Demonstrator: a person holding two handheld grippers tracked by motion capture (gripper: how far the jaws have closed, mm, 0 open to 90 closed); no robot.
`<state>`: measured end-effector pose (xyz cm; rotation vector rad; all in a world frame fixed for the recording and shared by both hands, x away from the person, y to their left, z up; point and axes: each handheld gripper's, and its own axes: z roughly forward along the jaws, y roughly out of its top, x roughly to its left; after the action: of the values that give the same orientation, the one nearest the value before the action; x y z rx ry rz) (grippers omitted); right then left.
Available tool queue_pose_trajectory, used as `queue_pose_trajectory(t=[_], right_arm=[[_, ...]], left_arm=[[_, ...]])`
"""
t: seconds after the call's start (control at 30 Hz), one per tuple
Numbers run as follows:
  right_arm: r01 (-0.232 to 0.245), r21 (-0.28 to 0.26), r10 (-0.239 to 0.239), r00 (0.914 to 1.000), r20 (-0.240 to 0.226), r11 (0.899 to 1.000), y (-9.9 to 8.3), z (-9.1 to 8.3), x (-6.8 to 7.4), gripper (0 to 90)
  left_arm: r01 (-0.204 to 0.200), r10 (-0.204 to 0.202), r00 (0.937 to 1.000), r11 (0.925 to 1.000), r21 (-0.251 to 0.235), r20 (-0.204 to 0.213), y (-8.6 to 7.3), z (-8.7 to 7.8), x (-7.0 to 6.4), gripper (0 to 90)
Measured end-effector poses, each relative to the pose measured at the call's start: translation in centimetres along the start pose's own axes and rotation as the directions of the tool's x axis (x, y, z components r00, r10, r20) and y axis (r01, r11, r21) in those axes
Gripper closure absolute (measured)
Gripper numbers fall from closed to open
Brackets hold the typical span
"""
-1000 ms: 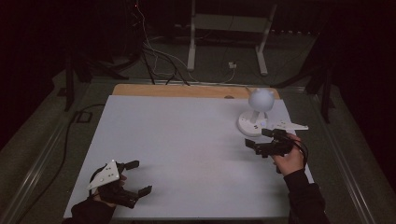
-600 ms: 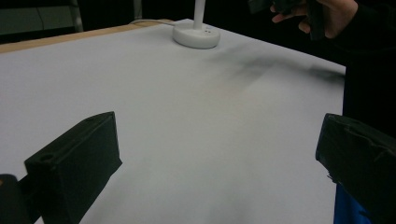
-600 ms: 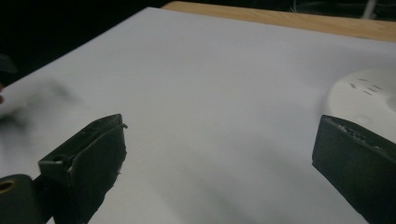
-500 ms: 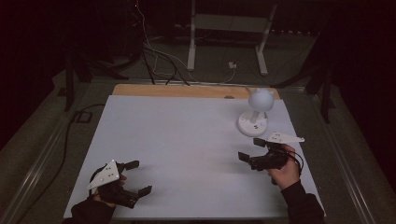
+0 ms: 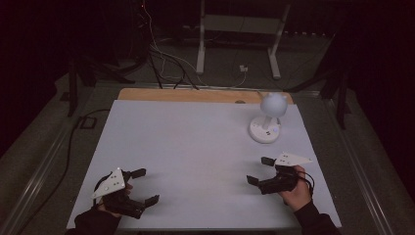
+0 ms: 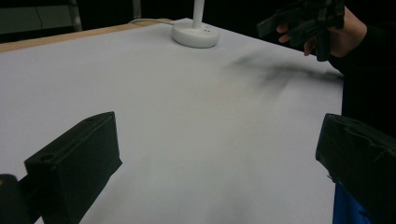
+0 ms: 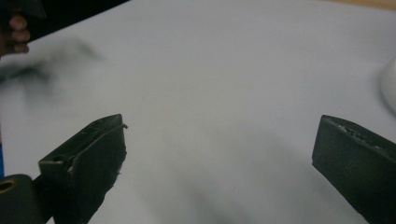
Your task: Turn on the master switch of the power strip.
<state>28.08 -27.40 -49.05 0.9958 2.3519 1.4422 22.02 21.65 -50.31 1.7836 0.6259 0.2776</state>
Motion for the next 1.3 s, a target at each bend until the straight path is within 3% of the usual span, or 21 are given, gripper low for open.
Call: queue_pose_trajectory(t=[0.33,0.67,0.87,1.1,1.3], right_arm=[[0.024,0.023,-0.024,0.9997,0.006,0.999,-2.0,-0.8,0.4,2.4],[0.056,0.081,-0.055,0.9984,-0.009,0.995,-3.7,-1.5,0.7,2.3],[0.061,0.107,-0.062,0.9980,0.006,0.992,-4.8,-2.3,0.5,2.2],[0.093,0.152,-0.102,0.9936,0.049,0.984,-6.0,-3.5,0.2,2.2],[0.098,0.197,-0.110,0.9927,0.049,0.975,-6.6,-3.4,-0.4,2.2]], left_arm=[[-0.004,0.004,1.0000,1.0000,0.002,0.004,0.0,0.0,0.0,0.3],[-0.007,0.007,1.0000,1.0000,0.003,0.004,0.0,0.0,-0.1,0.3],[-0.007,0.007,1.0000,1.0000,0.005,0.005,0.0,0.0,-0.1,0.3],[-0.006,0.006,1.0000,1.0000,0.006,0.008,0.0,0.1,-0.2,0.3],[-0.004,0.004,1.0000,1.0000,0.005,0.008,0.0,0.1,-0.1,0.3]])
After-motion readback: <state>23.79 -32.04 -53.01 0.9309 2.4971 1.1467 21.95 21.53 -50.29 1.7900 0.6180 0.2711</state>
